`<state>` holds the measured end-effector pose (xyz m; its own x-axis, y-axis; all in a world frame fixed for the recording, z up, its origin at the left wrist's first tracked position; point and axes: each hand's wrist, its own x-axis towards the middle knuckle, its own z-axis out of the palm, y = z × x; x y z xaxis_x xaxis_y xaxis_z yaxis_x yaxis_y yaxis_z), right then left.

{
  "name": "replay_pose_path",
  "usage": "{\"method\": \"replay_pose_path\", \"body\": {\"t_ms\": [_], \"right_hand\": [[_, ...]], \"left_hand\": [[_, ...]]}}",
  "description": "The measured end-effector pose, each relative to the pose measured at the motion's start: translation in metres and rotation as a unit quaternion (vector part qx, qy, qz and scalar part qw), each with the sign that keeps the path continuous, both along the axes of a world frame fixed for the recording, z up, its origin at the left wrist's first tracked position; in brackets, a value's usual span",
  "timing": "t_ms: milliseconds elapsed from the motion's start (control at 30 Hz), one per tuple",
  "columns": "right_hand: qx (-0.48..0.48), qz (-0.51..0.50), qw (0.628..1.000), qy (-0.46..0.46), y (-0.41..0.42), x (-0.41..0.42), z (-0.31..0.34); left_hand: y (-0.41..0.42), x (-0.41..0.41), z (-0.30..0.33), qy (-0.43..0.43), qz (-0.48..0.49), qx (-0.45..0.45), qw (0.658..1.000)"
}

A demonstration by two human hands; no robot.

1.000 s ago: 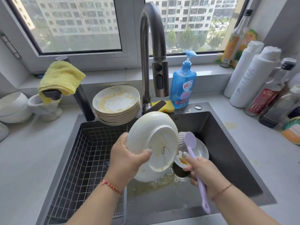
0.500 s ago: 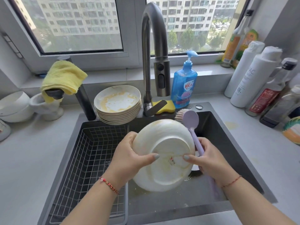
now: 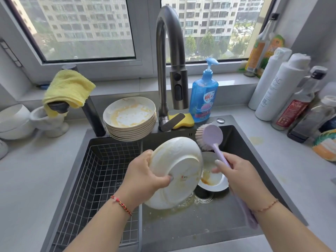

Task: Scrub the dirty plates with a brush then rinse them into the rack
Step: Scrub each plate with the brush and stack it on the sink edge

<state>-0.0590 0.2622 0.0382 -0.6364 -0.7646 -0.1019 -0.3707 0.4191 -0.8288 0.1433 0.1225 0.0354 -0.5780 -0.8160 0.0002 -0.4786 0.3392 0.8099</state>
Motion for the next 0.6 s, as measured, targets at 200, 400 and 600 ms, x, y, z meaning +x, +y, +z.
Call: {"method": "replay_pose_path", "body": {"t_ms": [200,400,600], "right_hand": [[-0.013,0.006,0.996,-0.089,0.003,0.028,0.0],[0.017,0.195,0.981,0.005,0.008,0.079,0.039],[0.013,0.081,0.996,-0.045,0.003,0.046,0.041]], "left_hand": [[0.002,-0.002,0.001,-0.021,0.024,-0.045,0.998],[0.008,-0.022,0.005,-0.073,0.062,-0.057,0.994],[0.006,-0.002,0.004,0.015,0.054,-0.019,0.998]]}}
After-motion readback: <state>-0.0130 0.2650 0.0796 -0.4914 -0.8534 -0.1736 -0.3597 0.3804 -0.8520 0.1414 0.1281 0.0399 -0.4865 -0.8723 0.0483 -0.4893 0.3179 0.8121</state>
